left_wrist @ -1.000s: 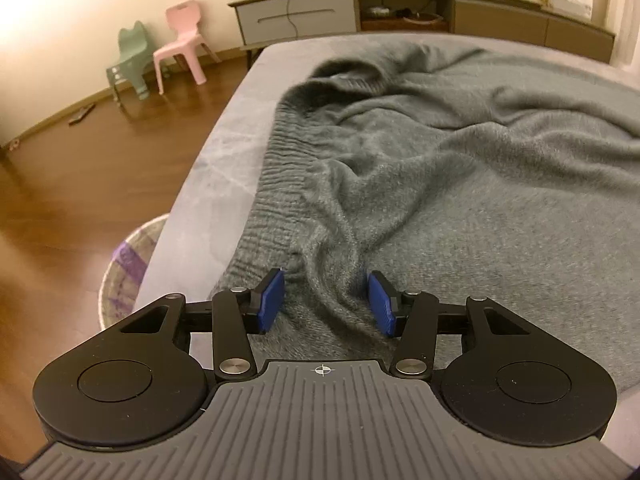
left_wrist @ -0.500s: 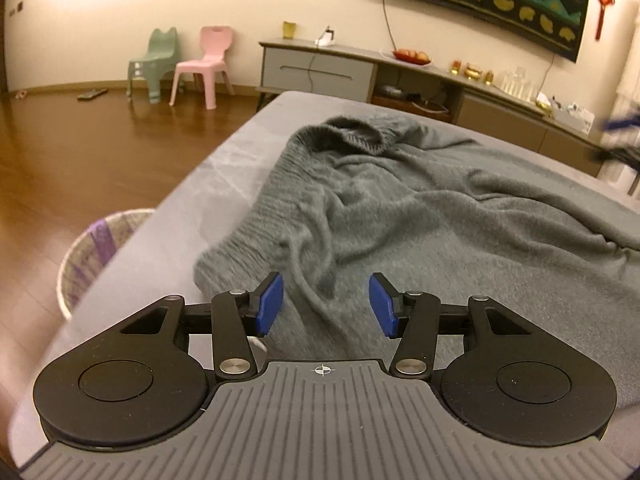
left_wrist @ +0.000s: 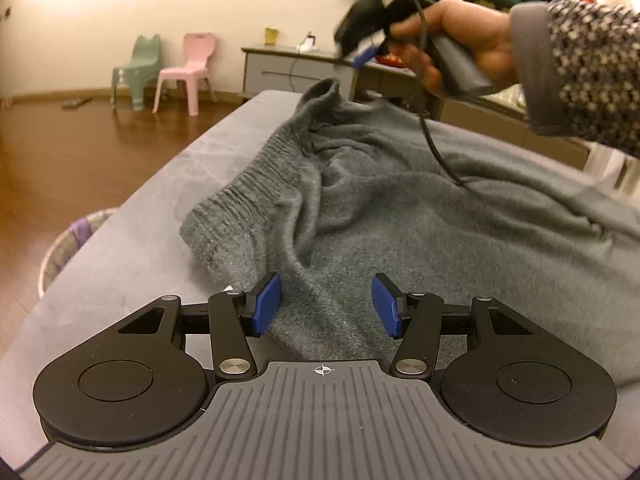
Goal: Fold clothes
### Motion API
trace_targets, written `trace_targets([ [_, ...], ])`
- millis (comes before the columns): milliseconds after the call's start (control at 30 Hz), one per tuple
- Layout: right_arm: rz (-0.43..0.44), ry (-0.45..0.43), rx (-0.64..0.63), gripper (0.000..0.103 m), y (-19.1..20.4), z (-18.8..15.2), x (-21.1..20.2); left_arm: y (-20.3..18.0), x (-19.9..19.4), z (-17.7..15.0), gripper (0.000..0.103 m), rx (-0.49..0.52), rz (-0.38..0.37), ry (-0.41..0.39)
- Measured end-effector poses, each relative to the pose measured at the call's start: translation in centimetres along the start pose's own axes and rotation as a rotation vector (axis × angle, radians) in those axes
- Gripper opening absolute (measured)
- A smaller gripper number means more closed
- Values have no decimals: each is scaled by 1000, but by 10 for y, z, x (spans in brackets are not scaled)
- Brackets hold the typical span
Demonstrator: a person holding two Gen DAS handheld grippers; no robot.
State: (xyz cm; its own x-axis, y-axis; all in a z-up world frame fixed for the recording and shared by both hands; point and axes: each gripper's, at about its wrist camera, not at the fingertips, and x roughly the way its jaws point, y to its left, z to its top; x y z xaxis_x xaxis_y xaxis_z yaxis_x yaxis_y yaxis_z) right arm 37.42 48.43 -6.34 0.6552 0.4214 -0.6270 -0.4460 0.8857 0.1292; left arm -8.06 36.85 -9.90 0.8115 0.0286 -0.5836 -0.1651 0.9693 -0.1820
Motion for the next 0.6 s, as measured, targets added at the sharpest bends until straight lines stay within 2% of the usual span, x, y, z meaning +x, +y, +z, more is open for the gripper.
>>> trace_targets([
  [67, 19, 28, -31, 70, -8, -27, -24, 8, -3, 1, 45, -37, -10, -2],
  [200, 59, 93, -102, 70, -25, -85, -73, 29, -17, 6, 55, -130, -63, -8],
  [267, 79, 126, -138, 70, -33, -114, -98, 45, -17, 9, 70, -197, -75, 21],
  [367, 16, 156, -297, 70, -30, -153, -116, 69, -16, 12, 69, -299, -93, 63],
  [467, -46, 136, -344, 70, -34, -175, -132, 82, -1, 19, 64, -355, -162, 111],
  [500, -54, 126, -326, 70, -37, -180, -138, 81, 4, 23, 58, -358, -175, 127],
  [533, -51, 125, -290, 70, -44, -184, -146, 79, 8, 27, 32, -355, -173, 146],
  [567, -46, 124, -253, 70, -51, -188, -153, 77, 13, 31, 2, -351, -170, 166],
  [600, -43, 136, -231, 70, -59, -194, -166, 77, 16, 35, 0, -351, -173, 168],
])
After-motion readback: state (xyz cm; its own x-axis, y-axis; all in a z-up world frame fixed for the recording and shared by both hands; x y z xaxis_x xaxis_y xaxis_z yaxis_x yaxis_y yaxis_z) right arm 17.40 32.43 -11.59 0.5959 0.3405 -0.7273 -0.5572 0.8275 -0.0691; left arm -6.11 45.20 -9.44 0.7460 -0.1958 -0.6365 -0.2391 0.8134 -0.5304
